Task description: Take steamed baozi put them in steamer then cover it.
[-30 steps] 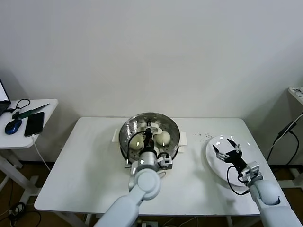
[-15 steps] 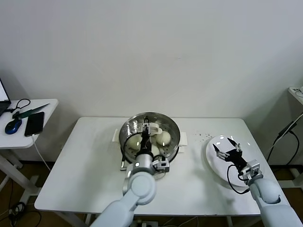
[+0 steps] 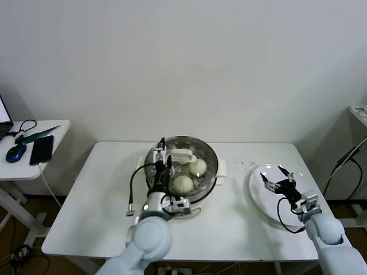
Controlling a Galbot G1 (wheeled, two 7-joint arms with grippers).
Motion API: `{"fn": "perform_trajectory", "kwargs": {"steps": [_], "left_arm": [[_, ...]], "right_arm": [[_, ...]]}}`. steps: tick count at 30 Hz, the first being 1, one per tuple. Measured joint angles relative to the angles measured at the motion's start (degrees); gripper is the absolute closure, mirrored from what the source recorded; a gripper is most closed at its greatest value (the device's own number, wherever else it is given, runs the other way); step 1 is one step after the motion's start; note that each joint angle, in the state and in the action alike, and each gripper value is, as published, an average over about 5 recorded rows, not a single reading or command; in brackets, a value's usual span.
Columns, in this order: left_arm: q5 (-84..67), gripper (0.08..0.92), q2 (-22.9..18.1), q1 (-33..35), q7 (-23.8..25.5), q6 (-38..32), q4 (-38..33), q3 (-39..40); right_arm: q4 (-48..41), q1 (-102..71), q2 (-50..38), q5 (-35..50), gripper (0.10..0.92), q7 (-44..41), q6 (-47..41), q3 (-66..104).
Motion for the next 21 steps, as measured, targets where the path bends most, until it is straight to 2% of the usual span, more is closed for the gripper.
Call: {"fn": "perform_trajectory", "kwargs": {"steps": [10,21], "left_arm": [[-14.6,0.177,3.8,7.5,-5.8,-1.5,-5.6,-7.5],[-38.3,0.177,3.0,17.4,-13.6,-19.9,-6.2,-23.5]], "right_arm": [[1.5,-0.8,-0.1,0.3,0.203,0.3,-0.8,0.3],[3.9,-2.3,0.0,0.4,0.203,0.5,-0.5,0.3]]}}
